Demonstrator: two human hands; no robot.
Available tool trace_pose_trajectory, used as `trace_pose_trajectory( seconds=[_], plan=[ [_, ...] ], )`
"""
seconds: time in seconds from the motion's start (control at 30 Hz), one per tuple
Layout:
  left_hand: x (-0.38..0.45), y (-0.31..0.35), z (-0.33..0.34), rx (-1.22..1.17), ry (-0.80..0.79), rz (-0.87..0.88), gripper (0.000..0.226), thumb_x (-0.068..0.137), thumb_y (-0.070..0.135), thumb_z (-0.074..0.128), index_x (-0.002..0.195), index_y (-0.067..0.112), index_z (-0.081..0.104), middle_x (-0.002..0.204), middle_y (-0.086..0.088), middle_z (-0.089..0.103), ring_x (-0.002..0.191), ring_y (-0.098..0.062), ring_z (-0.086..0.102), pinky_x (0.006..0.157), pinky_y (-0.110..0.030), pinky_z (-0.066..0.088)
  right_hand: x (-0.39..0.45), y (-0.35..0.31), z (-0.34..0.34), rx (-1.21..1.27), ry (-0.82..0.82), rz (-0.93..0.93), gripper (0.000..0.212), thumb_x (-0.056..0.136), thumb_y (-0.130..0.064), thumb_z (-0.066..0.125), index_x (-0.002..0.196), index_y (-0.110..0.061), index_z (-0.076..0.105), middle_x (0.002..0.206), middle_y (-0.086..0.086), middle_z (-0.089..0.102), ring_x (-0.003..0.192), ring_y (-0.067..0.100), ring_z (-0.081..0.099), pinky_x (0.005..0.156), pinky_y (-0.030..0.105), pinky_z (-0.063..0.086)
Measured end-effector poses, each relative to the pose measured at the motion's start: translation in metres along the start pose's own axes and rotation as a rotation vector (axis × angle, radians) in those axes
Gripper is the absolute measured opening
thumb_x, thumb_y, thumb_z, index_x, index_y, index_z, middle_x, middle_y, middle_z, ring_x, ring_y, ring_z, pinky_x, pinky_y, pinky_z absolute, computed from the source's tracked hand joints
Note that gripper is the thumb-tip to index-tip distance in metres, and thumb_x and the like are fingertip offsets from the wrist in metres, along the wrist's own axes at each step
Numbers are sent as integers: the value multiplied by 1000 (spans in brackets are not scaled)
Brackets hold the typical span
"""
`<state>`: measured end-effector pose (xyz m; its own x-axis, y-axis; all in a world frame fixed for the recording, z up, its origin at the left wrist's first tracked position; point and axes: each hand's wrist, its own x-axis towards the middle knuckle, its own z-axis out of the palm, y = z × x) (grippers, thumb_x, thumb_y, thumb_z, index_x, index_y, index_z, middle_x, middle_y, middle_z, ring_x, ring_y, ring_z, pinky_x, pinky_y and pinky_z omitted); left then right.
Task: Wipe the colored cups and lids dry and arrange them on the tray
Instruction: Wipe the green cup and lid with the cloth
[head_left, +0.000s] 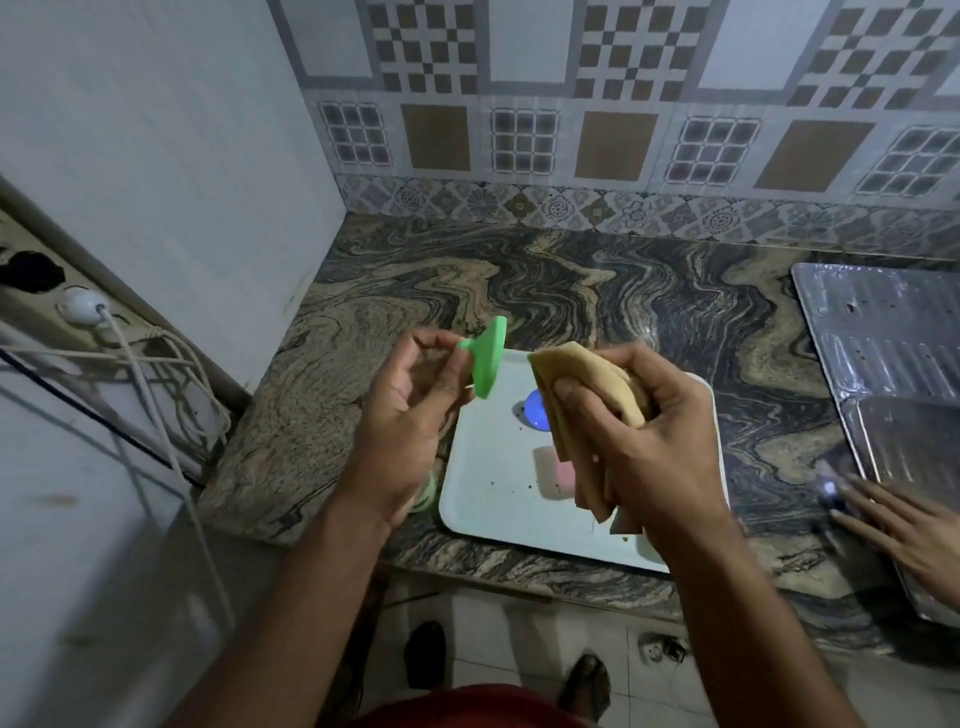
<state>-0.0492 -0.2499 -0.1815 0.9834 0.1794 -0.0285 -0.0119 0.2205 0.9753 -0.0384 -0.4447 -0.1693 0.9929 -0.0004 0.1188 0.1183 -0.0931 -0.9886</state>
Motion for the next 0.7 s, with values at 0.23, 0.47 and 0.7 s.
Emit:
trace_pose_trajectory(
  seconds=[0.23,0.47,0.7],
  plan=[
    [-13,-37,-91,879,147,184,11,98,27,72,104,22,65,100,15,72,93,1,68,82,-25,57,-8,18,16,102,-75,152,9,96,-9,79,94,-14,71,76,22,68,46,40,65,36,50,56],
    [-33,-99,-125,1103,163,57,15,96,29,74,99,26,60,104,2,72,102,-24,68,78,-39,54,-13,32,33,76,-139,191,9,96,-7,77,96,-7,68,63,2,62,36,29,59,38,38,54],
    [-28,-117,-122,1101,98,114,31,96,51,57,100,21,62,99,-2,72,89,-29,65,70,-43,51,-17,36,38,29,-154,153,10,95,-5,78,93,-11,70,65,-3,65,40,22,62,34,38,53]
  ],
)
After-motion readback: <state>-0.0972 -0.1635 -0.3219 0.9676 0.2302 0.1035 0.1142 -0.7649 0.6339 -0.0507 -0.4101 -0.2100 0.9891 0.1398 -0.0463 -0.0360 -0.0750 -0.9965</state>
